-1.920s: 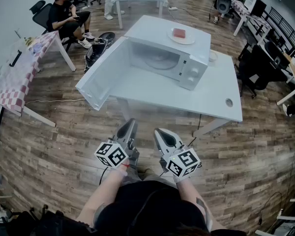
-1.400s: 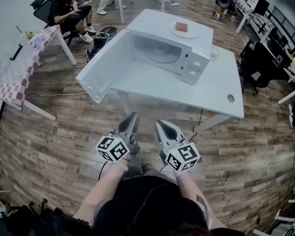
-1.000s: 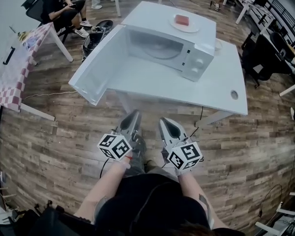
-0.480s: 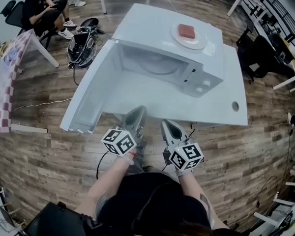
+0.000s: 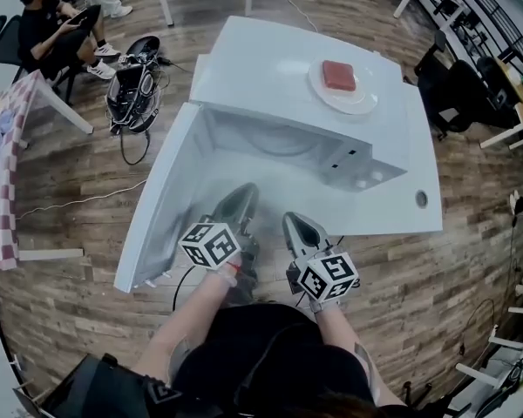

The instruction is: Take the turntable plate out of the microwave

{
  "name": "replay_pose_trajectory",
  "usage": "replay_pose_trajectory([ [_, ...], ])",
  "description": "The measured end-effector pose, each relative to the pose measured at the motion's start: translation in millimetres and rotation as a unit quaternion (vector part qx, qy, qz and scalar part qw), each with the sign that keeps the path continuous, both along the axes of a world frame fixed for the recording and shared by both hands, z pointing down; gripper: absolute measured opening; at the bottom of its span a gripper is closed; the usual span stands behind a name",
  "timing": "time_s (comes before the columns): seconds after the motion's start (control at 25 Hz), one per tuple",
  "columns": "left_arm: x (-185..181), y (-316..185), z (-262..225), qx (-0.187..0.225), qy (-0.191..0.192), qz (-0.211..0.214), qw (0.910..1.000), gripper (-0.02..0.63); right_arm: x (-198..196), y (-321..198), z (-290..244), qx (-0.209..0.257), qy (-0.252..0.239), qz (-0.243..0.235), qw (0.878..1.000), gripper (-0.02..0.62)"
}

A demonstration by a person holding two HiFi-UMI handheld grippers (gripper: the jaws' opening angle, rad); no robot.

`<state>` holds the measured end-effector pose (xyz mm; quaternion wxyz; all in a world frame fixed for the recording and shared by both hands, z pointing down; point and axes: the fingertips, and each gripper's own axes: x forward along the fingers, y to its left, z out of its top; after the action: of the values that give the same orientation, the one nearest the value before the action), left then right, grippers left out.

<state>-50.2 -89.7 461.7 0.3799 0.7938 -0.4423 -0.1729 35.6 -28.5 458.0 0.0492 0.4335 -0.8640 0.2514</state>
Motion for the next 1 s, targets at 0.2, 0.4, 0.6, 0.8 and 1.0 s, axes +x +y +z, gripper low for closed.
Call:
replay_pose_trajectory([
  [0.2,-8,-31,8,-0.018,0.015,0.002,0.9997,0.031,-1,-23,10,-0.014,-0.002,0.023,1.0,0.02],
  [0.4,-6,-45,13,-0.048,0.054,0.009,0.9974,0.031,-1,-40,19,-0.027,-0.008,0.047,0.999,0.02],
  [0.6,-1,-51,26,-0.088,0.079,0.007,0.993,0.032,-6,-47,25,-0.041,-0.005,0.044,0.998,0.02],
  [0.8,7,-56,37,-0.106,0.101,-0.004,0.9891,0.032,2,-60,33,-0.059,-0.012,0.056,0.997,0.02],
  [1.0,19,-77,39,-0.107,0.109,-0.002,0.9883,0.094,3,-82,41,-0.063,0.002,0.042,0.997,0.02],
])
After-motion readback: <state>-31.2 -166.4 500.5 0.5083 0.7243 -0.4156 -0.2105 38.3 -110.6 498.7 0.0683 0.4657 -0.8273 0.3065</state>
